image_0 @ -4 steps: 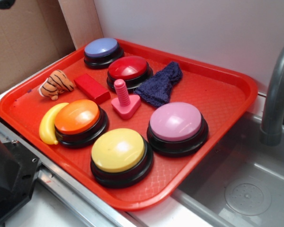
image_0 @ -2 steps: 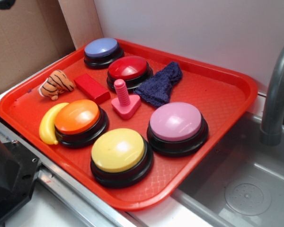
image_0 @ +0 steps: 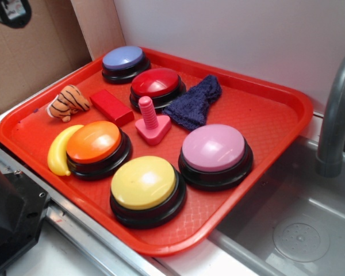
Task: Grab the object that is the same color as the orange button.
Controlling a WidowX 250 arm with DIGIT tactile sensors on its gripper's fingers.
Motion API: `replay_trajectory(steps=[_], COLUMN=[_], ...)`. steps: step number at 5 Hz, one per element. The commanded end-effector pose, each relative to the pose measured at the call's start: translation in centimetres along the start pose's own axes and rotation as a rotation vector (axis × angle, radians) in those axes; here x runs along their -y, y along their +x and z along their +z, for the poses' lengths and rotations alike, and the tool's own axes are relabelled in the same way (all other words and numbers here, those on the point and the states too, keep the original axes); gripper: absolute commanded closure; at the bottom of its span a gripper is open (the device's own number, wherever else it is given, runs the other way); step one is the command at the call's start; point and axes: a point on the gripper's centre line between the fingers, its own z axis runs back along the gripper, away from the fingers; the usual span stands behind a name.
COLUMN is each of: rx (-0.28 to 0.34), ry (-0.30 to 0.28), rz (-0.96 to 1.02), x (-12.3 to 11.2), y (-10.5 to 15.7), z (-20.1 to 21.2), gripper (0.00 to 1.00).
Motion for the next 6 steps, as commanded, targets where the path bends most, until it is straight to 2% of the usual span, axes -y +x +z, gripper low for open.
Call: replay_trajectory(steps=[1,2,3,5,6], rx=[0.05,0.088,0.093,0.056,0.066], ry=[0.028,0.059,0.072,0.095,0.053], rz=[-0.005,0.01,0.04,0.078,0.069], x=[-3.2,-4.5,-5.9,-8.7,-9.9], y=[1.8,2.3,2.7,3.5,3.7], z=[-2.2,-3.3,-4.5,-7.5,-9.0], gripper=[0.0,0.0,0.0,0.0,0.0])
